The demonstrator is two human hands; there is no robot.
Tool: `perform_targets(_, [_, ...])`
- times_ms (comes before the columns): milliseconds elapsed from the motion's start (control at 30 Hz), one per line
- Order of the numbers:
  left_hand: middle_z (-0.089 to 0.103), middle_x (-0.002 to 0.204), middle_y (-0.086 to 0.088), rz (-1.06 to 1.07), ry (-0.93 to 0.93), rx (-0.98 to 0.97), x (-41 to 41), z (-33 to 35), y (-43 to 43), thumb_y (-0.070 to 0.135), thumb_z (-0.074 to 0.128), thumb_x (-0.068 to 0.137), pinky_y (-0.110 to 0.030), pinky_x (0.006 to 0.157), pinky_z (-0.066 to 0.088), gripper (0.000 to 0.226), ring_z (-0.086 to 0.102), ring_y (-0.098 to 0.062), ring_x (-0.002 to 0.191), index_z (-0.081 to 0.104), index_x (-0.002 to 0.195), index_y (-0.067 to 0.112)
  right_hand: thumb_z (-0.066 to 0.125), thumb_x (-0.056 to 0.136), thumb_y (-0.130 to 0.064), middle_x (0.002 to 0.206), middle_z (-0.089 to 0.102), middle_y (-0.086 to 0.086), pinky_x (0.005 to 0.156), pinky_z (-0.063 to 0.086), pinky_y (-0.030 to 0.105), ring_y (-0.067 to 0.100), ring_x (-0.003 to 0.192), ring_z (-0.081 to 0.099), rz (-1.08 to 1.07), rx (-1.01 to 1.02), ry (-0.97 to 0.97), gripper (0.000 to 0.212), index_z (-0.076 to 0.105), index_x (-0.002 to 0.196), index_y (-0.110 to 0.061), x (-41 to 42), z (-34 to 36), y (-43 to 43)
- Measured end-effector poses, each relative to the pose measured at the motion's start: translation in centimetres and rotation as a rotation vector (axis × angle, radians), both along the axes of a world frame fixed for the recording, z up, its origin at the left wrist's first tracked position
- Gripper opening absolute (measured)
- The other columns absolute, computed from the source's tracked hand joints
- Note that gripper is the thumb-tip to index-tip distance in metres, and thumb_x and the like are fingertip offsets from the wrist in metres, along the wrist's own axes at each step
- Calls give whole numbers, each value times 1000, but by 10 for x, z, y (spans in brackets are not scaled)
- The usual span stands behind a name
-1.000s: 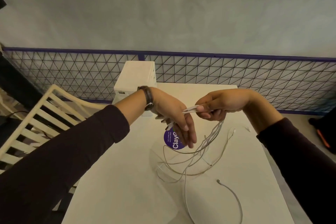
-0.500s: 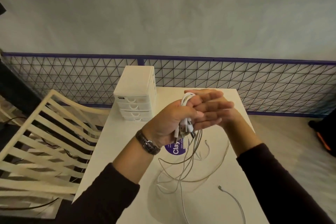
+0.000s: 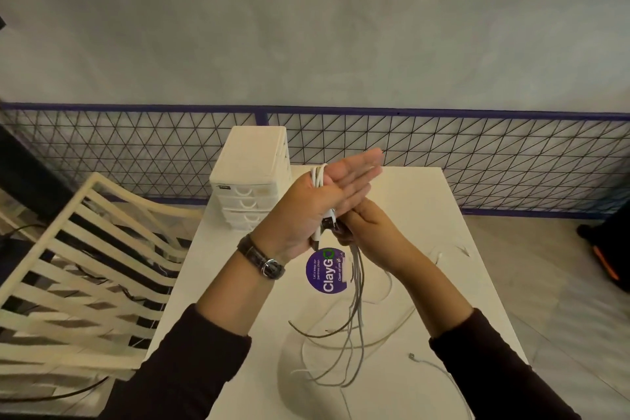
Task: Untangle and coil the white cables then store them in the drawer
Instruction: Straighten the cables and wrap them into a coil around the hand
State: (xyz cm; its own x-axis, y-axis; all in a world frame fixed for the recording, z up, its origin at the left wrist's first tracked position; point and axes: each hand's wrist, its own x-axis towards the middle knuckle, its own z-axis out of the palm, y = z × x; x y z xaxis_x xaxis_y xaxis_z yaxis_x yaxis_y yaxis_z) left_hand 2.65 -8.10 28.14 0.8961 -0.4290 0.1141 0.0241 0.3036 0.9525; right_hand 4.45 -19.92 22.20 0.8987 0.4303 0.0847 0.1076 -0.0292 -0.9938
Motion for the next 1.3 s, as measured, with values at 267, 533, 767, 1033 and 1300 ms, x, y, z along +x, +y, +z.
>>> perform_targets(267, [56,129,13,50,-27,62,2,0,10,-7,34,67,-19,110,30,65,41,-2,132,55,120,23,32,101,-17,60,41,-2,49,29,18,10,52,30,88,-99,-12,30,53,81,-21,-8,7,-11])
perform_targets(533, [45,144,-2,93,17,-19,8,9,21,-10,30,71,-23,111,29,66,37,-11,136,45,132,13,34,99,-26,71,59,-1,57,43,22,19,59,45,270,-132,24,30,61,94,-13,-3,13,-19])
perform_targets(767, [48,140,0,86,-48,53,5,16,22,-7,33,68,-23,112,28,67,40,-8,134,47,130,14,33,97,-17,75,54,2,63,45,23,14,63,45,425,114,250,29,60,101,-5,-3,14,-20])
perform_targets(1033, [29,150,14,59,-225,447,-6,14,22,-1,36,72,-13,111,19,66,20,3,139,42,125,39,38,100,-21,59,41,-2,45,27,16,10,51,25,274,50,211,21,58,100,-14,-10,20,-14])
perform_targets(1300, [-30,152,2,-24,-359,1380,15,33,3,8,47,93,-41,114,-11,73,-28,-23,139,7,145,38,44,97,-27,56,31,2,39,25,17,11,45,23,161,-131,239,31,68,80,-21,-19,16,-25])
